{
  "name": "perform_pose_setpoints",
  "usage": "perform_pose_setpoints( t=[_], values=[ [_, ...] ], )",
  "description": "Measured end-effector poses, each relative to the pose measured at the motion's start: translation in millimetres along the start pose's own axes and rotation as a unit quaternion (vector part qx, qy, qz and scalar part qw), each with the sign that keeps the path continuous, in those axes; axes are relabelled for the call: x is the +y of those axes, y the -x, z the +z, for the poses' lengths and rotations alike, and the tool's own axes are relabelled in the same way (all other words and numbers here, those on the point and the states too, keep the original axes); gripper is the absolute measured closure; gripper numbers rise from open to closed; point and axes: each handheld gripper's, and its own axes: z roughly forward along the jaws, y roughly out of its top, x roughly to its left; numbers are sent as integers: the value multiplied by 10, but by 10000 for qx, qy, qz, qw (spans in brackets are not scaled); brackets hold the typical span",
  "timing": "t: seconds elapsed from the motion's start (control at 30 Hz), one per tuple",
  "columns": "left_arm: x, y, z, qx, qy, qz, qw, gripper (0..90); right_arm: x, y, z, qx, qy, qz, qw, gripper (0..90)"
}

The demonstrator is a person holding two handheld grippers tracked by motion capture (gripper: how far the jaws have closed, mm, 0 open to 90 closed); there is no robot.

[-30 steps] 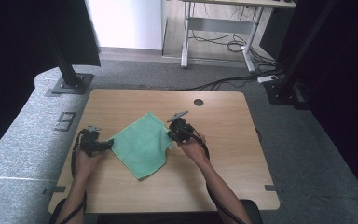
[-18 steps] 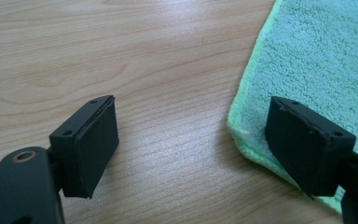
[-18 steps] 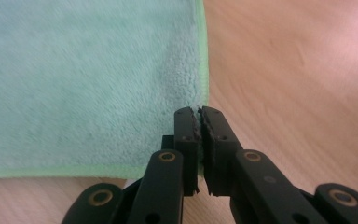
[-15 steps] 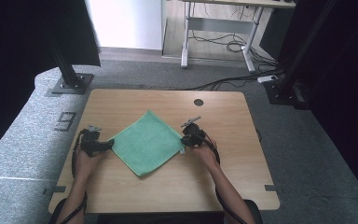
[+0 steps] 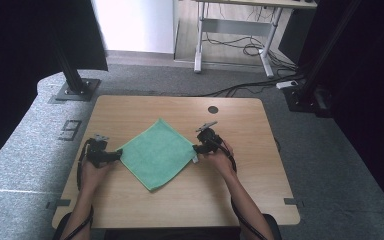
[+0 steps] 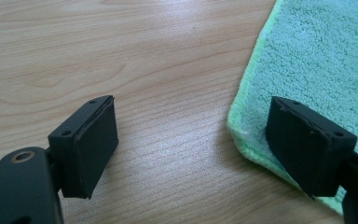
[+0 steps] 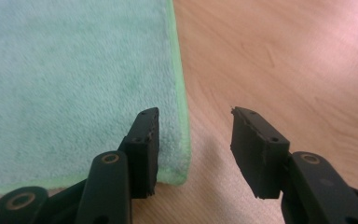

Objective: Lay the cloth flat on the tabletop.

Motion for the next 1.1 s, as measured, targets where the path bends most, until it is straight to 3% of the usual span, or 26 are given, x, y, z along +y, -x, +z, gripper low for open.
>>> perform_pose_setpoints(
  t=[0.2, 0.47, 0.63, 0.73, 0.8, 0.93, 1.1],
  values=[
    [0, 1, 1, -3, -2, 3, 10000, 170, -124, 65, 39, -33, -128, 61, 9999, 482],
    [0, 2, 1, -1, -3, 2, 10000, 168, -243, 204, -87, -157, -97, 182, 9997, 475],
    [3, 3, 0, -2, -8, -15, 10000, 168, -178, 237, -156, -170, 53, 252, 9995, 468],
    [27, 6, -12, 17, -90, -122, 9999, 157, -84, 187, -136, -129, 174, 206, 9996, 458],
    [39, 25, -59, 5, -21, -136, 9999, 147, -33, 138, -93, -90, 197, 141, 9997, 452],
    [50, 112, -148, -234, 65, -160, 9996, 139, 2, 73, 50, -63, 111, -15, 9999, 440],
    [-4, 313, -209, -448, -121, 39, 9989, 111, -72, 91, 169, -147, -21, -30, 9999, 431]
  ],
)
